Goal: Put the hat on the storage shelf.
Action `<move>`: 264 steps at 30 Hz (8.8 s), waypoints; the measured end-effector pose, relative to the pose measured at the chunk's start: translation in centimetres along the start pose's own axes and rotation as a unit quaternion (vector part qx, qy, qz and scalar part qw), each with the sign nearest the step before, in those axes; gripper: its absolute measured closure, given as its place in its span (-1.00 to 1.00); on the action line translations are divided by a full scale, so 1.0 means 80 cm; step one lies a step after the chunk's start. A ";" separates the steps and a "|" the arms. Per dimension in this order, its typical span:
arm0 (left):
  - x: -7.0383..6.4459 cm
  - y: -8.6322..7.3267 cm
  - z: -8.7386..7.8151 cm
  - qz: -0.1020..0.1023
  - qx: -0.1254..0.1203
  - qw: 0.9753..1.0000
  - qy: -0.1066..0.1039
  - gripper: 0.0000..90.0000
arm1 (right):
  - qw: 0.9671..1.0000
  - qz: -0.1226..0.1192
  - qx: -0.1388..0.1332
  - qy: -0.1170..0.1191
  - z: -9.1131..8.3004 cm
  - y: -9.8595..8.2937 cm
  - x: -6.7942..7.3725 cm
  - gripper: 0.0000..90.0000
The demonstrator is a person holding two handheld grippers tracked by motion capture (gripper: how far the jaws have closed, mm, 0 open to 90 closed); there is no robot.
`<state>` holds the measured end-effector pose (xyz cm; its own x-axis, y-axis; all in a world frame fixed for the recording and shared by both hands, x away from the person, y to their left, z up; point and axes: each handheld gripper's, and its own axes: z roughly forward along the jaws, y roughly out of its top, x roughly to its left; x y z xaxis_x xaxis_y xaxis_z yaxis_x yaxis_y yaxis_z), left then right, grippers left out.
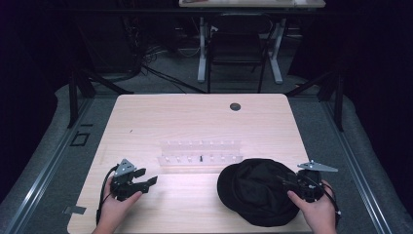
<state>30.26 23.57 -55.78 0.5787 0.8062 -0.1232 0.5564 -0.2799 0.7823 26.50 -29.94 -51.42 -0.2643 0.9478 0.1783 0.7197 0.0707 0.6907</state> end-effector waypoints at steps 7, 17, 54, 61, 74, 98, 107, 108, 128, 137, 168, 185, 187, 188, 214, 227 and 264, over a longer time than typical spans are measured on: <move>0.000 -0.001 0.001 0.000 -0.002 1.000 0.000 -0.13 | 1.000 -0.008 0.022 0.000 -0.012 0.008 0.001 0.13; -0.001 -0.001 0.001 0.001 0.002 1.000 -0.001 -0.13 | 0.997 -0.003 0.075 -0.008 -0.020 0.025 -0.001 0.26; -0.004 -0.001 0.003 0.004 0.008 1.000 -0.004 -0.13 | 0.975 0.059 0.210 -0.042 -0.012 0.057 -0.046 0.50; -0.004 -0.001 0.003 0.005 0.009 1.000 -0.004 -0.13 | 0.970 0.065 0.231 -0.044 -0.003 0.059 -0.053 0.56; -0.003 -0.001 0.004 0.007 0.009 1.000 -0.004 -0.13 | 0.962 0.087 0.257 -0.040 0.012 0.055 -0.068 0.62; -0.005 -0.001 0.005 0.005 0.011 1.000 -0.004 -0.13 | 0.953 0.097 0.288 -0.007 0.036 0.044 -0.081 0.64; -0.005 -0.002 0.006 0.005 0.009 1.000 -0.004 -0.13 | 0.951 0.106 0.291 -0.005 0.041 0.039 -0.082 0.70; -0.005 -0.002 0.005 0.005 0.011 1.000 -0.004 -0.13 | 0.948 0.096 0.305 0.002 0.040 0.041 -0.085 0.72; -0.005 -0.001 0.005 0.005 0.012 1.000 -0.004 -0.13 | 0.942 0.101 0.320 0.012 0.042 0.041 -0.081 0.93; -0.005 -0.001 0.005 0.005 0.011 1.000 -0.004 -0.12 | 0.943 0.112 0.315 0.011 0.039 0.042 -0.077 0.94; -0.006 -0.002 0.006 0.007 0.010 1.000 -0.002 -0.12 | 0.949 0.085 0.304 0.007 -0.006 0.078 -0.040 0.94; -0.006 -0.002 0.006 0.008 0.010 1.000 -0.002 -0.12 | 0.945 0.060 0.320 0.017 -0.035 0.113 -0.009 0.94; -0.006 -0.002 0.006 0.009 0.010 1.000 -0.002 -0.12 | 0.946 0.060 0.317 0.018 -0.038 0.115 -0.004 0.94; -0.006 -0.002 0.006 0.009 0.010 1.000 -0.002 -0.12 | 0.948 0.066 0.312 0.020 -0.039 0.116 -0.001 0.94; -0.006 -0.002 0.006 0.005 0.010 1.000 -0.002 -0.12 | 0.946 0.099 0.279 0.131 -0.085 0.158 0.034 0.94; -0.006 -0.002 0.006 0.005 0.010 1.000 -0.002 -0.11 | 0.928 0.139 0.264 0.223 -0.092 0.160 0.037 0.95; -0.007 -0.002 0.006 0.006 0.012 1.000 -0.002 -0.11 | 0.905 0.168 0.177 0.348 -0.126 0.193 0.058 0.96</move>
<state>30.14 22.96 -56.12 0.5875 0.8007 -0.1169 0.5637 -0.3013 0.7691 29.93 -27.60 -32.90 -0.2447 0.5182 0.8195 0.9624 0.0270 0.2702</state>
